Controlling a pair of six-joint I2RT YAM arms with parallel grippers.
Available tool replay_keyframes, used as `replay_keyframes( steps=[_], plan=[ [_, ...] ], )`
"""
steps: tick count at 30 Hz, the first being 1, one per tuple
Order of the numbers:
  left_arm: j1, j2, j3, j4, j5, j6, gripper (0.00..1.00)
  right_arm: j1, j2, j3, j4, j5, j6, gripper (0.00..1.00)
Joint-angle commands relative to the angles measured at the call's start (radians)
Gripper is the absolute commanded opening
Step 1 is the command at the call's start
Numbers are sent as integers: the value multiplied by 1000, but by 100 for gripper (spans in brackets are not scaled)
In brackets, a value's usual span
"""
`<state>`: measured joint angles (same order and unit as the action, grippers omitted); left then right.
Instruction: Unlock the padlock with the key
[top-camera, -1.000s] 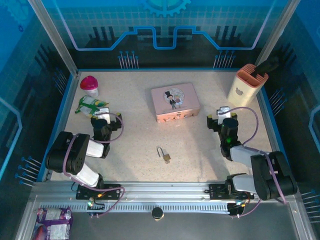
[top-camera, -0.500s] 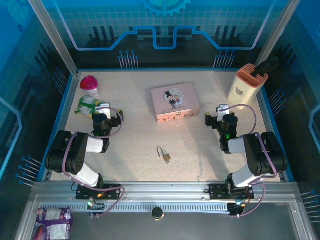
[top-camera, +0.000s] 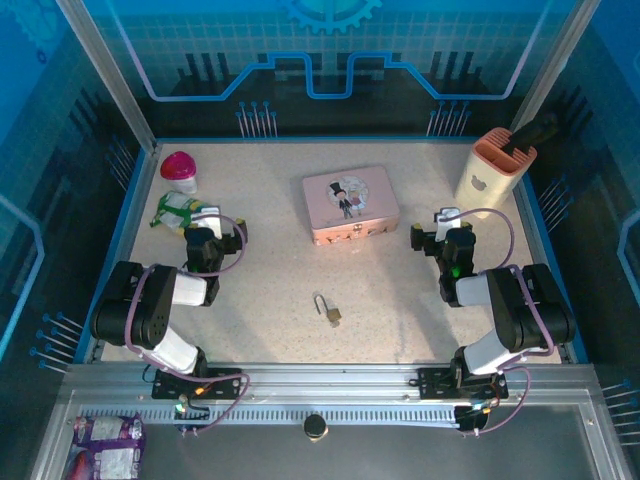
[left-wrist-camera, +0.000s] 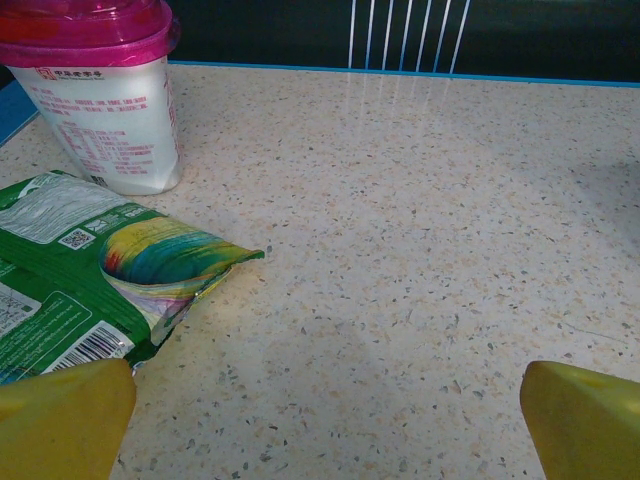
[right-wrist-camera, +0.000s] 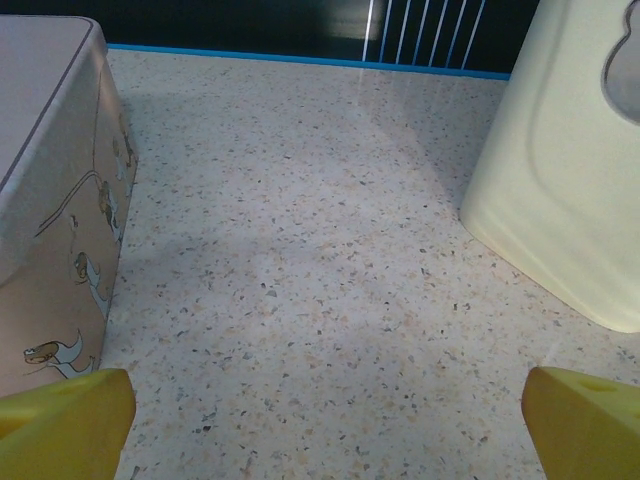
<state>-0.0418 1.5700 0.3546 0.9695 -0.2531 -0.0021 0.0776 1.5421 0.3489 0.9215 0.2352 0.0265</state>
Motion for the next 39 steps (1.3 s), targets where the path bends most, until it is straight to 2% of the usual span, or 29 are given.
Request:
replay_keyframes(
  steps=[1,39],
  plan=[
    [10,-13,9,0,15,-17,99,5,3,16,43,24,9,100],
    [10,-12,9,0,15,-18,99,9,3,19,38,26,4,100]
  ],
)
